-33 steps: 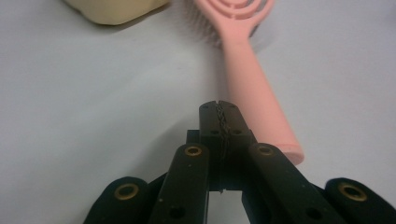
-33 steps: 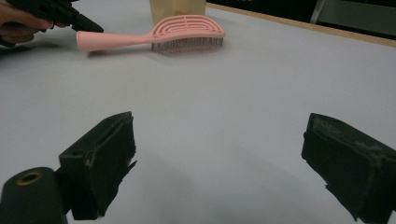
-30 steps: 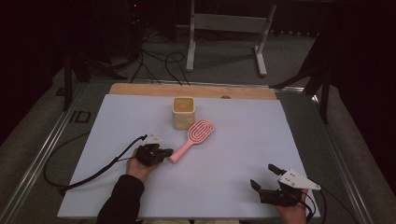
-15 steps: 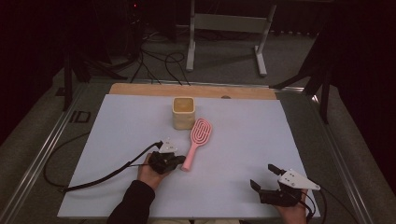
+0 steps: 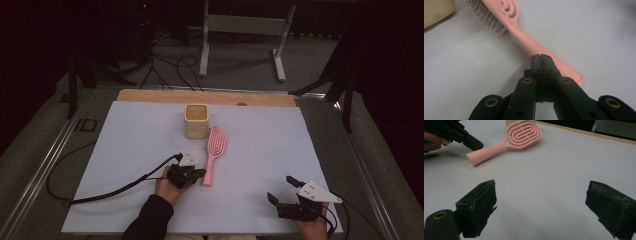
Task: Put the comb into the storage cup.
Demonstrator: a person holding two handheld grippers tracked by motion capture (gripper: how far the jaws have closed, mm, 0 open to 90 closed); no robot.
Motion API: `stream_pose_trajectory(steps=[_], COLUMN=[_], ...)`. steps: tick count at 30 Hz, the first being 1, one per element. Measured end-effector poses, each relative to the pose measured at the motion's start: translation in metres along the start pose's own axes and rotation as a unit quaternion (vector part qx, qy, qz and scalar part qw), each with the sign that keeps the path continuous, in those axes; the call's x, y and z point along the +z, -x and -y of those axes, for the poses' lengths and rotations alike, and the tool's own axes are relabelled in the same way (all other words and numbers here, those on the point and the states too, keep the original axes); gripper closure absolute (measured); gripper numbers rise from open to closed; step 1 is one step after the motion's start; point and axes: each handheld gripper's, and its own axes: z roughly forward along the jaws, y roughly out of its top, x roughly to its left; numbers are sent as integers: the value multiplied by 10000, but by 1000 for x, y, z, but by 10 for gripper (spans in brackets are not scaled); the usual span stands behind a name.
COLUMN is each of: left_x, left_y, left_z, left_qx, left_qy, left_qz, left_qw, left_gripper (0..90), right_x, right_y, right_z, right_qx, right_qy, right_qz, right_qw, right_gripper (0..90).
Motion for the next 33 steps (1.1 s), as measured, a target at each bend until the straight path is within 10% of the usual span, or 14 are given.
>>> stream_pose_trajectory(steps=[33], left_x=[23], left_y=[30], left_z=[-4], left_qx=[27], left_qy=[42], left_qz=[450], left_qw=[9990], left_gripper=[895], right_x=[1], right_y=[-1], right_z=[0], right_qx=[-16], right_qy=[-3], right_qz=[-16], right_qw=[10000], right_gripper=[93])
